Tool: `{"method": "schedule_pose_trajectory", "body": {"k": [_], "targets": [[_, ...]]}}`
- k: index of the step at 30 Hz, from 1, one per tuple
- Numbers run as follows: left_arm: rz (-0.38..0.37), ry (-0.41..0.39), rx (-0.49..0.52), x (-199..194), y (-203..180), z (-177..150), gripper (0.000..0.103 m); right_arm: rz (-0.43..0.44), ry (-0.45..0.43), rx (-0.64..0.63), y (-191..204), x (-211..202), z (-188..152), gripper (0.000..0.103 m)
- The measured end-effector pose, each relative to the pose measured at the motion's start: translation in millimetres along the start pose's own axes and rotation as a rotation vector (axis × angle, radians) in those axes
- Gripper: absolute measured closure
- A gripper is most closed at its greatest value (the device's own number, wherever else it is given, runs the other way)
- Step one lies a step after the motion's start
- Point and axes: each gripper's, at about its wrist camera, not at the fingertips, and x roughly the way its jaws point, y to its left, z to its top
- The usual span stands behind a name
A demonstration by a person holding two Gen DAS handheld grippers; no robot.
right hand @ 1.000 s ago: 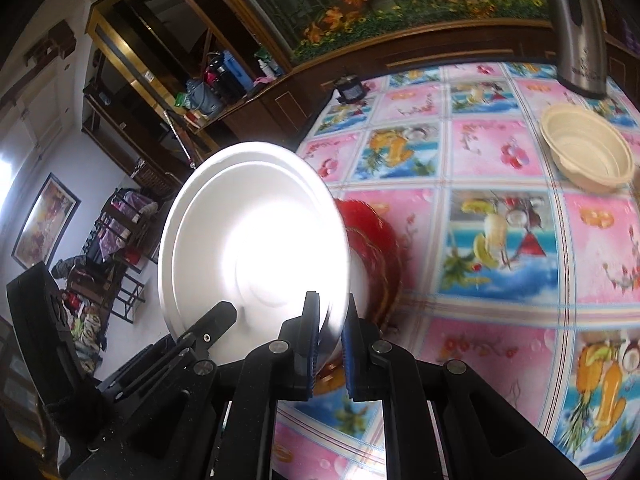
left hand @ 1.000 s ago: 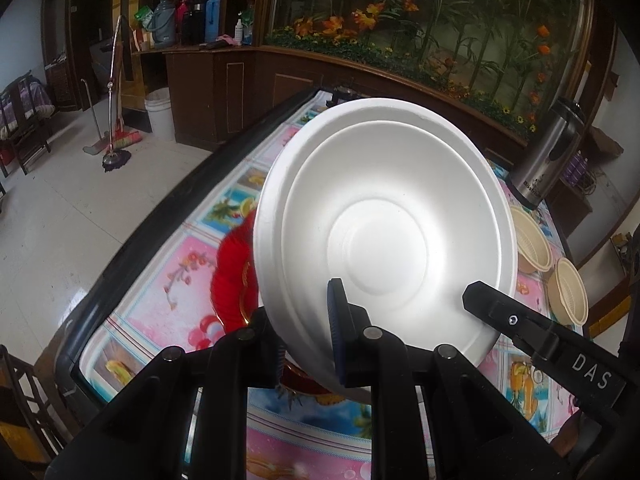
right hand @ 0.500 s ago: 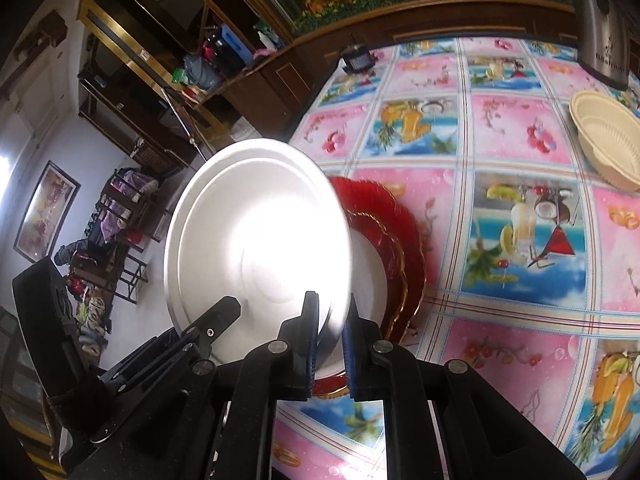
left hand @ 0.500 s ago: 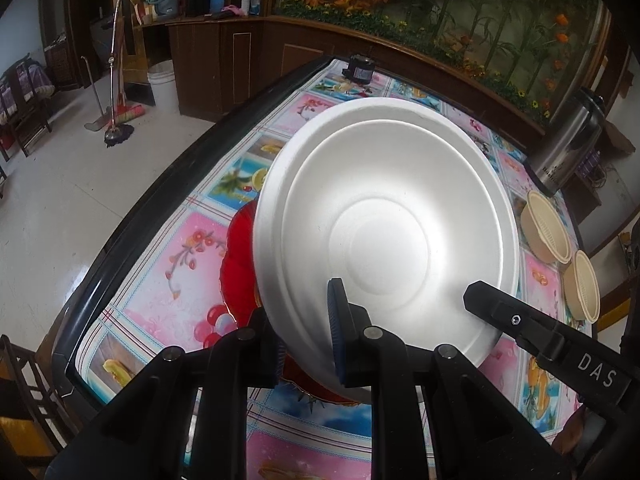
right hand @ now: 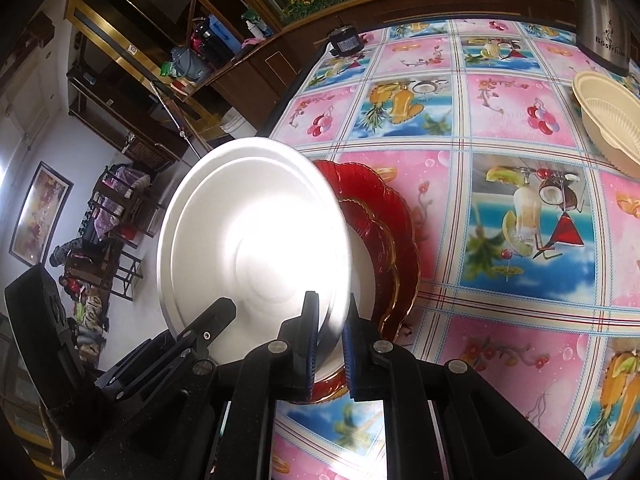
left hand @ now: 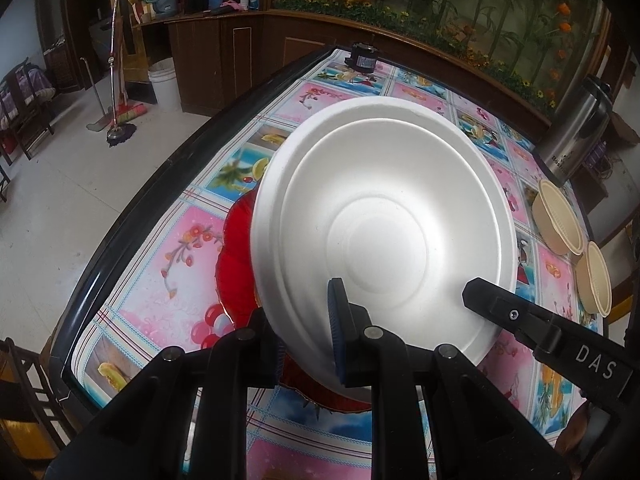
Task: Organize plates and bowls
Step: 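Bring the held white bowl over the white plate on the stack, then lower the white bowl onto the white plate and open both grippers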
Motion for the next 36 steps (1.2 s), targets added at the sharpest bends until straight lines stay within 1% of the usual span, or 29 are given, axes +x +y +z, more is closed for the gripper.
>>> {"method": "schedule_pose_trajectory", "body": {"k": [12, 17, 22, 27, 28, 29, 31, 33, 35, 36], "targets": [[0.010, -0.001, 0.007, 3, 0, -3, 0.086, -0.004, 0.010, 0.016, 0, 3, -1, 0.092], [0.018, -0.003, 0.005, 3, -1, -4, 0.086, -0.005, 0.014, 0.022, 0, 5, -1, 0.089], [0.034, -0.024, 0.006, -2, -3, -6, 0.086, -0.012, 0.009, 0.018, 1, 4, -2, 0.088], [0.034, -0.028, 0.003, -5, -3, -5, 0.084, -0.019, 0.001, 0.016, 3, 2, -3, 0.087], [0.035, -0.027, 0.004, -5, -4, -6, 0.083, -0.020, 0.001, 0.011, 4, 2, -3, 0.082], [0.036, -0.027, 0.005, -5, -4, -7, 0.080, -0.019, -0.001, 0.011, 4, 1, -3, 0.073], [0.032, -0.032, 0.003, -7, -3, -7, 0.071, -0.014, -0.013, 0.011, 6, -1, -3, 0.063], [0.031, -0.042, -0.002, -11, -2, -7, 0.058, -0.014, -0.027, 0.003, 8, -4, -3, 0.059], [0.035, -0.059, -0.005, -16, -2, -6, 0.053, -0.019, -0.042, -0.007, 10, -8, -3, 0.053], [0.036, -0.065, -0.006, -17, -2, -5, 0.052, -0.019, -0.045, -0.007, 11, -9, -3, 0.052]]}}
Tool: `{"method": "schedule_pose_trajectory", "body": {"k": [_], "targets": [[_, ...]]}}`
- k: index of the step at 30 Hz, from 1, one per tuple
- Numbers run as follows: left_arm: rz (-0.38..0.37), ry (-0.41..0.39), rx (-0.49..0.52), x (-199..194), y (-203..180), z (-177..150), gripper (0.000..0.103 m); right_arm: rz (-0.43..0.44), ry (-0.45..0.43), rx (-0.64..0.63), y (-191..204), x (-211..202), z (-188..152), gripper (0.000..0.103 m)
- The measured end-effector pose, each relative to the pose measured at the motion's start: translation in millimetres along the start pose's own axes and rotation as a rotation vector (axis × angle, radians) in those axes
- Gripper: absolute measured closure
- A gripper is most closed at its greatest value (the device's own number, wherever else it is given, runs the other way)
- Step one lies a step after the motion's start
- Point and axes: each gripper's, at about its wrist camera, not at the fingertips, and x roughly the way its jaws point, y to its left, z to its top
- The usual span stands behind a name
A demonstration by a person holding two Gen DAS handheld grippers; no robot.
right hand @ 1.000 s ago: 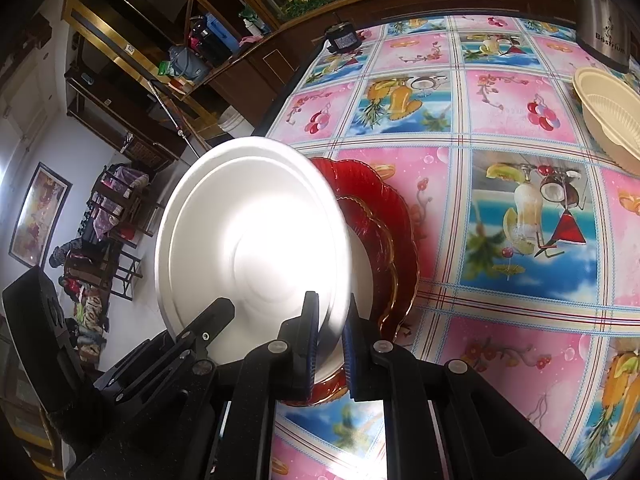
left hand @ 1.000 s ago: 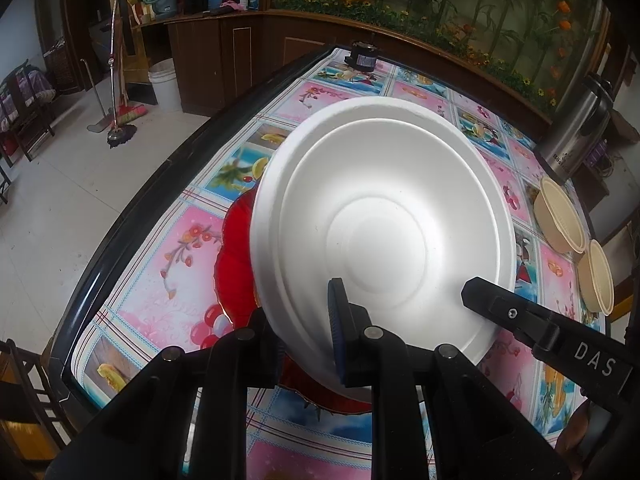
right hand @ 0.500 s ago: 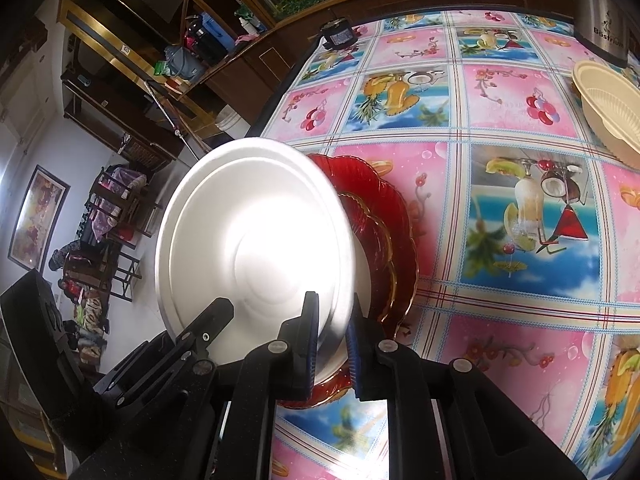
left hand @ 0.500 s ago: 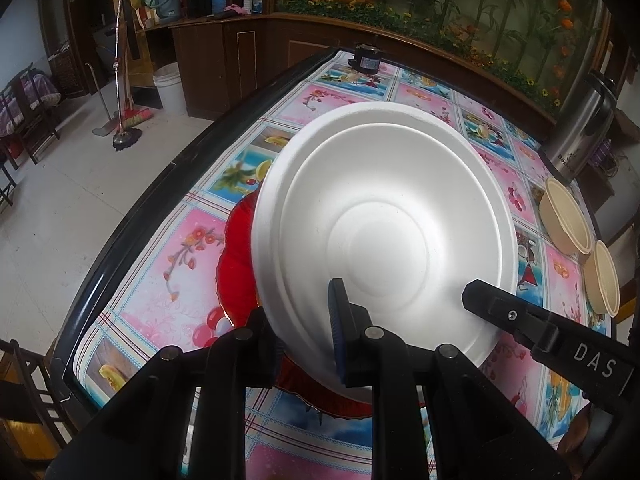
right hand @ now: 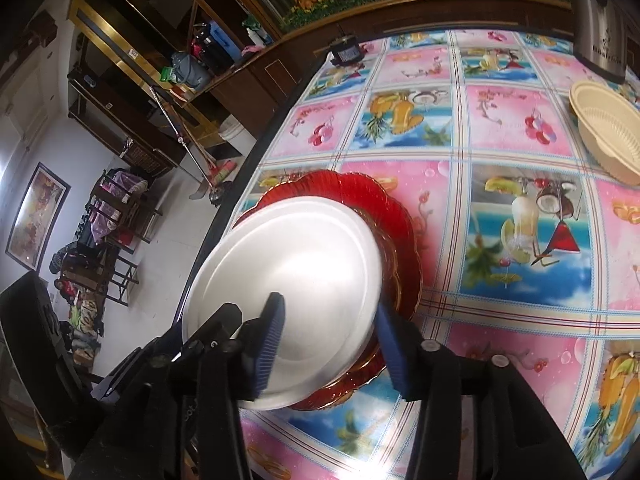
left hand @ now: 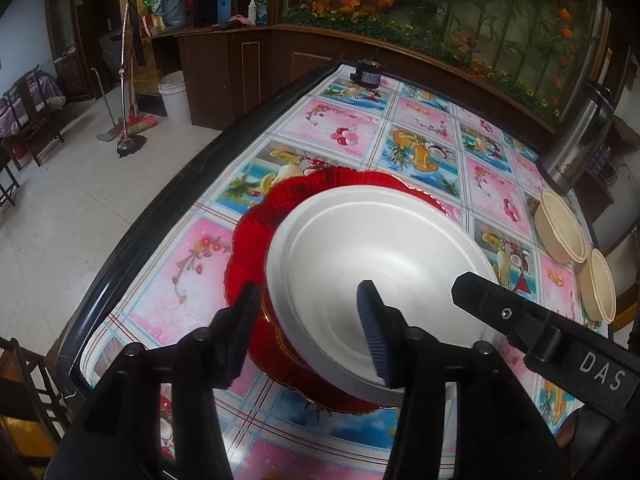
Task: Organize plates and bowls
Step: 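Lower the white bowl onto the white plate and open both grippers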
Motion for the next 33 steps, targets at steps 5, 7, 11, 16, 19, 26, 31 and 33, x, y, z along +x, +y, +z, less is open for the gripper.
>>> {"method": "schedule_pose_trajectory", "body": {"k": [5, 7, 11, 16, 19, 26, 31, 33], "targets": [[0.006, -0.023, 0.005, -8, 0, 1, 0.047, 0.007, -0.018, 0.010, -1, -8, 0, 0.039], [0.007, -0.037, 0.002, -11, -1, 1, 0.040, 0.019, -0.024, 0.016, -2, -11, -1, 0.033], [0.013, -0.060, 0.007, -18, 0, 0, 0.035, 0.031, -0.039, 0.021, -4, -19, -3, 0.024], [0.019, -0.088, 0.014, -27, -3, -2, 0.028, 0.059, -0.057, 0.051, -11, -31, -7, 0.017], [0.012, -0.087, 0.026, -30, -9, -2, 0.028, 0.072, -0.060, 0.070, -16, -37, -10, 0.015], [-0.047, -0.121, 0.025, -43, -23, -2, 0.027, 0.098, -0.087, 0.135, -35, -50, -17, 0.009], [-0.093, -0.122, 0.061, -44, -49, 0, 0.027, 0.126, -0.091, 0.190, -58, -60, -23, 0.007], [-0.102, -0.120, 0.082, -43, -61, 0, 0.027, 0.137, -0.093, 0.215, -71, -65, -24, 0.007]]}}
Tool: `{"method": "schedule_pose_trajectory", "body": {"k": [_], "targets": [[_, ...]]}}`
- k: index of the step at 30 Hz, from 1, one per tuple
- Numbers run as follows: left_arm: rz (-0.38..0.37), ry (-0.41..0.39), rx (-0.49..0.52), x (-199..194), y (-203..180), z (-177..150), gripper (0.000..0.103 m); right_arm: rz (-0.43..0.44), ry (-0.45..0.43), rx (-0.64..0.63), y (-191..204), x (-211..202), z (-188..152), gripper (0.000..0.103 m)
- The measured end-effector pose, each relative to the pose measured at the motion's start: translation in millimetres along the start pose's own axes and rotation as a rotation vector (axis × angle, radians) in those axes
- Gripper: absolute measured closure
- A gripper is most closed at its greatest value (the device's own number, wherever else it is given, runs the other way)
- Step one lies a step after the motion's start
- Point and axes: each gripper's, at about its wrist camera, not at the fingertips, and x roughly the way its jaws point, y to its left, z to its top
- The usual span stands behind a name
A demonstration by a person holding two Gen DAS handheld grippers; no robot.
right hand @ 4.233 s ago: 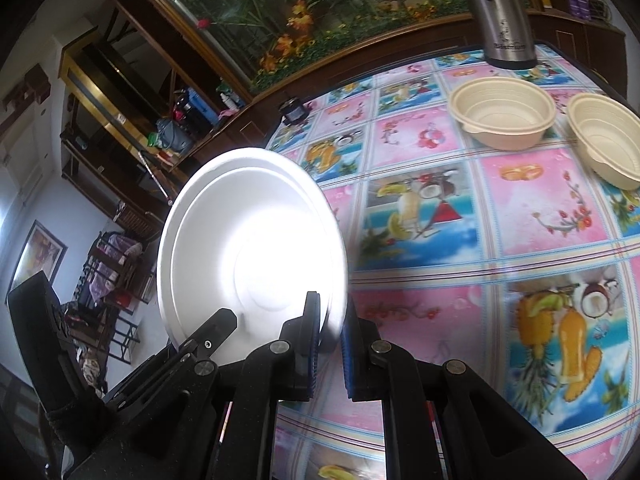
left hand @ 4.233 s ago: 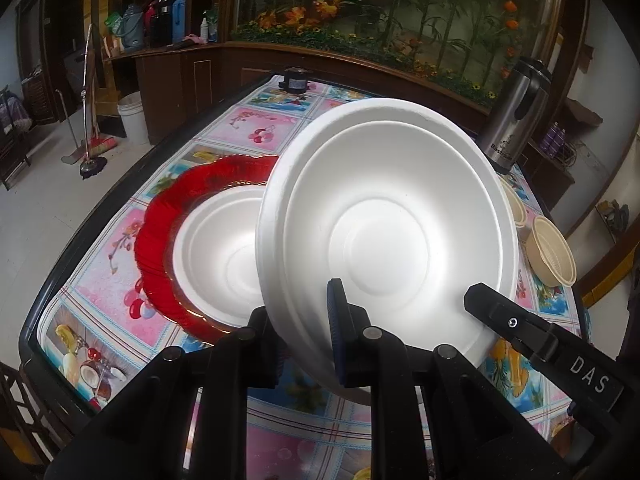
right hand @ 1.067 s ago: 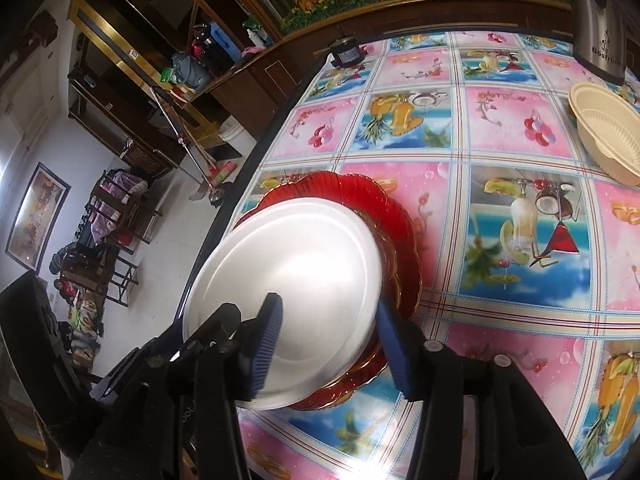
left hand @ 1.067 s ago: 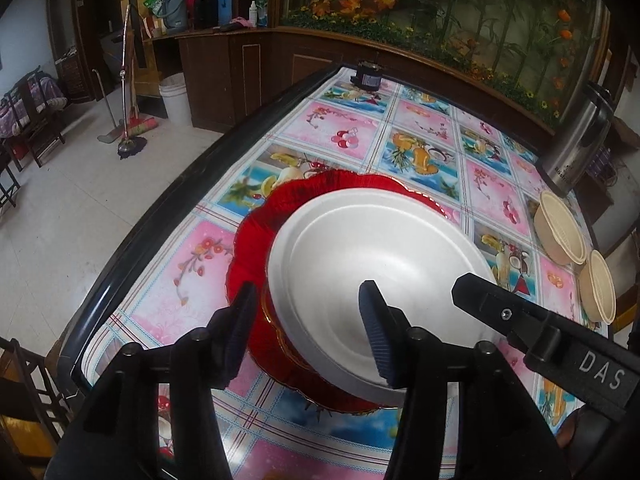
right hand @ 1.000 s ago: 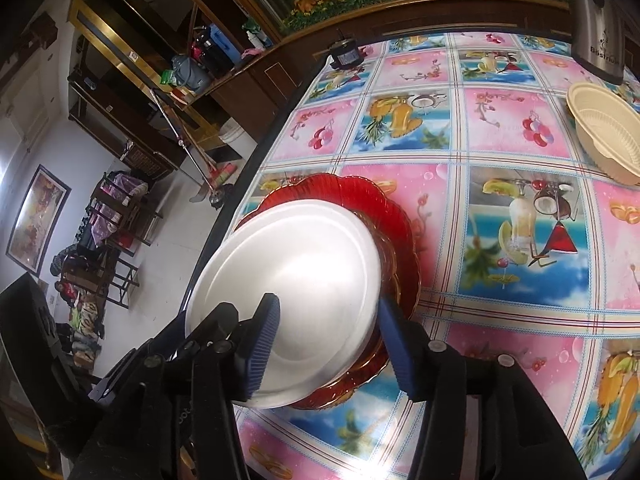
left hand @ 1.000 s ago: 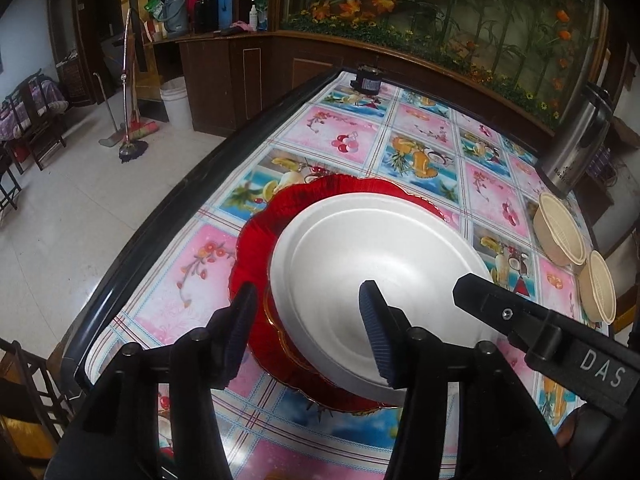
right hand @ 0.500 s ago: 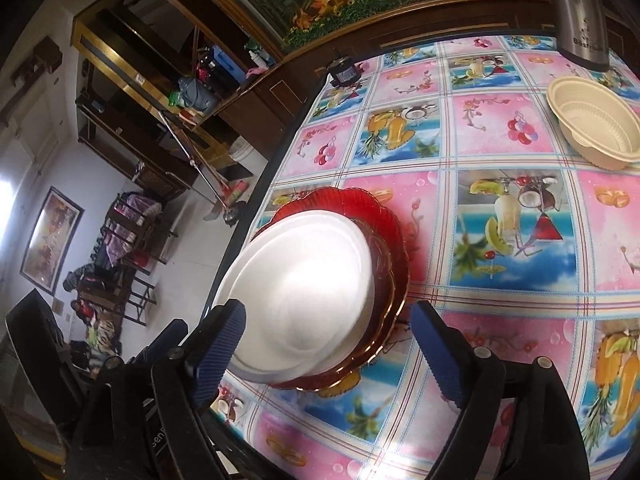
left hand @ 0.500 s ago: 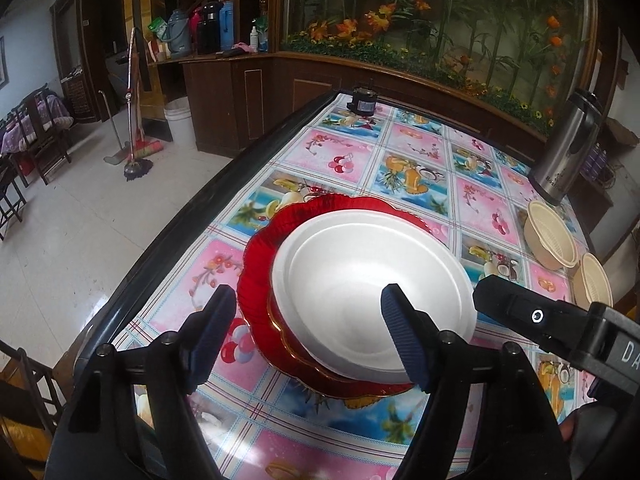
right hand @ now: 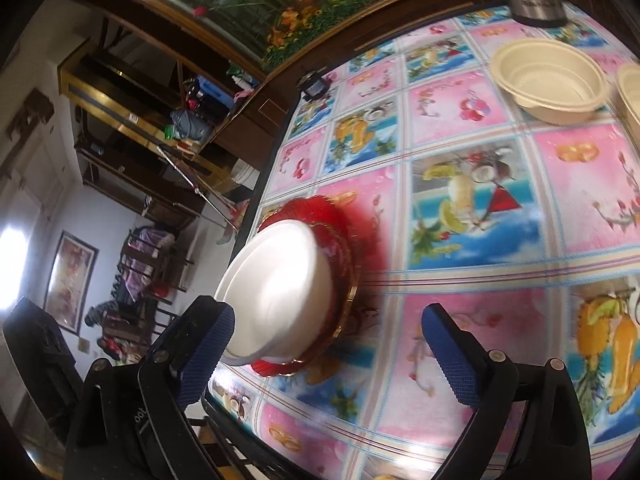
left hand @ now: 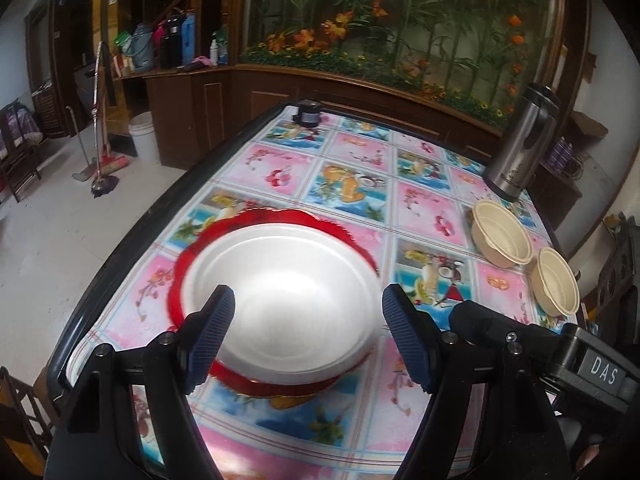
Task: Organize plates and bowls
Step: 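Lower the white bowl onto the white plate and open both grippers, then move both grippers to a beige plastic bowl and grasp its rim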
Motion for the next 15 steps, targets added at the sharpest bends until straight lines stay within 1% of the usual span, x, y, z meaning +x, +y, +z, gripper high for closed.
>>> {"method": "schedule_pose_trajectory", "body": {"k": [4, 10, 15], "targets": [[-0.038, 0.028, 0.034, 10, -28, 0, 0.027, -0.004, -0.033, 0.064, -32, -21, 5, 0.007], [-0.109, 0.071, 0.082, 27, -75, 1, 0.027, -0.020, -0.081, 0.110, -70, -52, 13, 0.007], [-0.166, 0.094, 0.091, 40, -110, 9, 0.027, -0.042, -0.149, 0.127, -95, -87, 38, 0.007]]}}
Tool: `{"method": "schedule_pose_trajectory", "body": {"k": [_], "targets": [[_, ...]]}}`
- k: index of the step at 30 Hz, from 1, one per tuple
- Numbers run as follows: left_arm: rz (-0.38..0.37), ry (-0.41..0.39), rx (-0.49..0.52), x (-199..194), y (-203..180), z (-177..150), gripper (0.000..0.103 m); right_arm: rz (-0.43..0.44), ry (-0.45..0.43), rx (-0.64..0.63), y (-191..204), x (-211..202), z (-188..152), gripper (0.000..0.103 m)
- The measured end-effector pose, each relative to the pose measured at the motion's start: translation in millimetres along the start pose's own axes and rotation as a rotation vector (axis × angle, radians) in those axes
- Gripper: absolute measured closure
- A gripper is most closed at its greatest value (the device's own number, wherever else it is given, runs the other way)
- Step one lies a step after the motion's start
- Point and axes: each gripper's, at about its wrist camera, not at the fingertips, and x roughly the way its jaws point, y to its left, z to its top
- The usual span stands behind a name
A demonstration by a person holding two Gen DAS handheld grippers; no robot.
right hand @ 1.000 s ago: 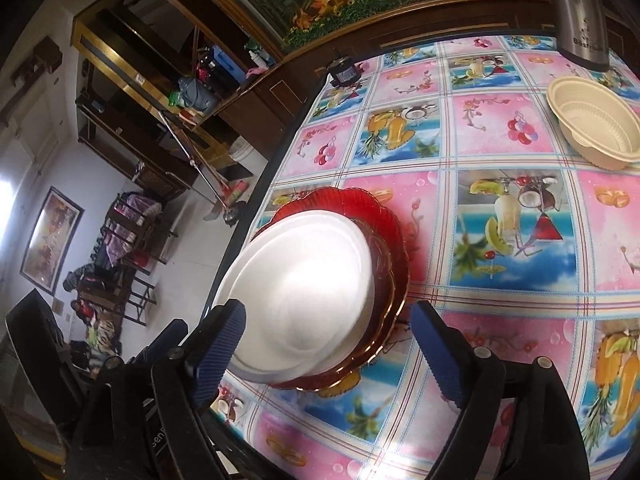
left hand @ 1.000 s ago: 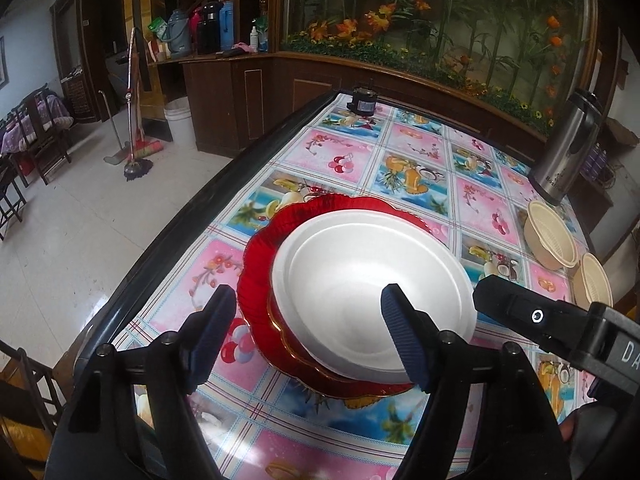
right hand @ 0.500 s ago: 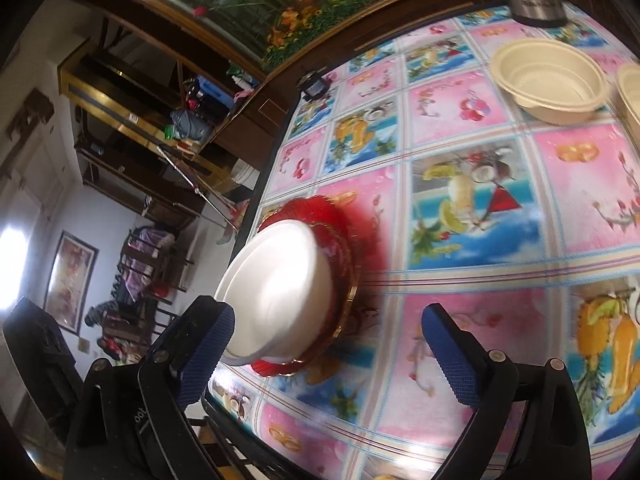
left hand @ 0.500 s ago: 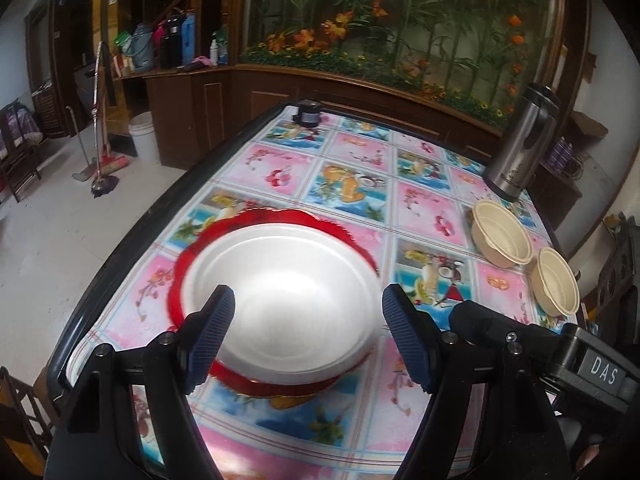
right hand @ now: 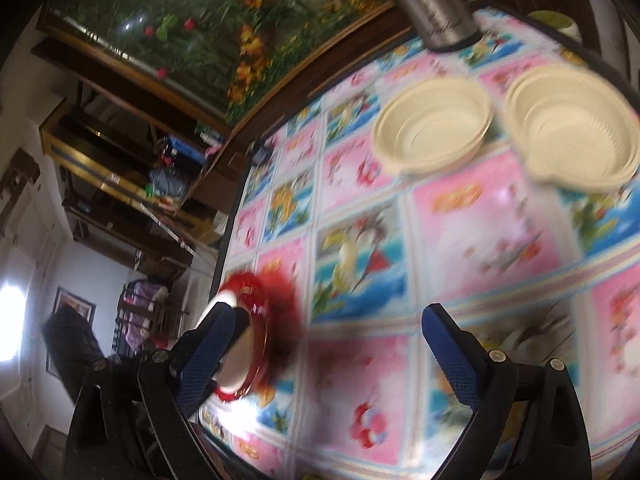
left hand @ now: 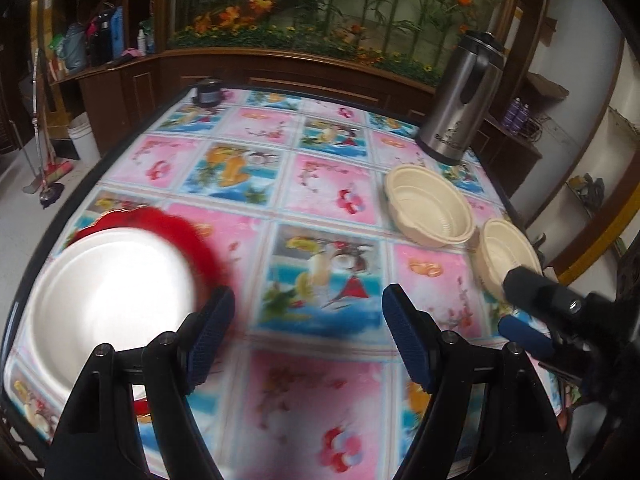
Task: Organize plates and bowls
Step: 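Move both grippers to a beige plastic bowl and grasp its rim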
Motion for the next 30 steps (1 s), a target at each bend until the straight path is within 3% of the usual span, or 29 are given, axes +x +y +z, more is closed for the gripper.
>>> {"method": "schedule_pose_trajectory", "body": {"k": [8, 18, 24, 28, 30], "targets": [[-0.054, 0.035, -0.023, 37, -43, 31, 0.027, -0.055, -0.103, 0.021, -29, -34, 73, 0.007], [-0.039, 0.064, -0.022, 92, -76, 60, 0.027, -0.115, -0.056, -0.002, -55, -2, 144, 0.007], [-0.027, 0.086, -0.029, 124, -83, 70, 0.027, -0.168, -0.006, -0.024, -68, 29, 170, 0.021], [-0.016, 0.095, -0.020, 142, -89, 74, 0.027, -0.228, 0.043, -0.028, -79, 53, 181, 0.038], [-0.019, 0.105, -0.018, 149, -92, 75, 0.027, -0.246, 0.059, -0.023, -84, 62, 185, 0.039]]}}
